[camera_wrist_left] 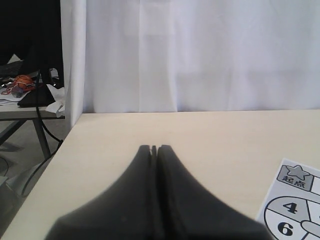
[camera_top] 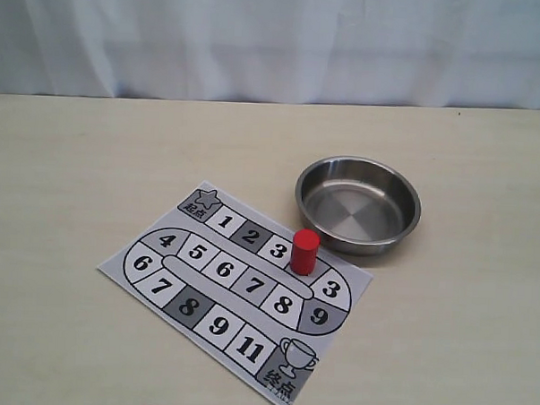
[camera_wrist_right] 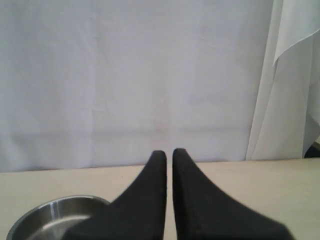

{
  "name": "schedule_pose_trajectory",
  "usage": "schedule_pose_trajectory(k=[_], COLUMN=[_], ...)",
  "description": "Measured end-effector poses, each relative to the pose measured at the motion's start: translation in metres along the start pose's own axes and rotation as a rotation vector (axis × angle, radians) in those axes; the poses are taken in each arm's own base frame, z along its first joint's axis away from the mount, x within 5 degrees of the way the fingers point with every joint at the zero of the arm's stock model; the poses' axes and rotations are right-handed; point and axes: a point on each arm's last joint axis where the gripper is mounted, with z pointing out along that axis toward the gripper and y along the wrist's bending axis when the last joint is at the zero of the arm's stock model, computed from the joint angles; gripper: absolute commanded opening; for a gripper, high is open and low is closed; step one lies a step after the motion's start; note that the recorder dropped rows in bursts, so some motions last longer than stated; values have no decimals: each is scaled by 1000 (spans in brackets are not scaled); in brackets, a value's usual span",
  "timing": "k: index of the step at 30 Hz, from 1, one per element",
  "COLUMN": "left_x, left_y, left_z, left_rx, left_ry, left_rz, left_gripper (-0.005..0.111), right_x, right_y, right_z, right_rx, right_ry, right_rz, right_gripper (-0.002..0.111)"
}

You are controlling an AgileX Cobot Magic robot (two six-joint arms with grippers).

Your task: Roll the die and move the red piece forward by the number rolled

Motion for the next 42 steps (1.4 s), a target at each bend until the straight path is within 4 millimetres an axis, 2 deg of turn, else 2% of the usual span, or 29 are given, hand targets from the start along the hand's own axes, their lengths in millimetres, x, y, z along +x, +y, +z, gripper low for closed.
schedule_pose_trajectory(k=[3,14,42], left_x=[0,0,0], left_y=[0,0,0], left_z=[0,0,0], left_rx=[0,0,0], left_ry=[0,0,0], left_rz=[0,0,0], left_gripper=[0,0,0], right_x=[19,32,33], right_y=[0,0,0], right_z=[2,0,0], right_rx=[-1,-5,-5], right_ry=[36,167,175], right_rz=[-16,-39,-32], right_gripper=[4,4,4])
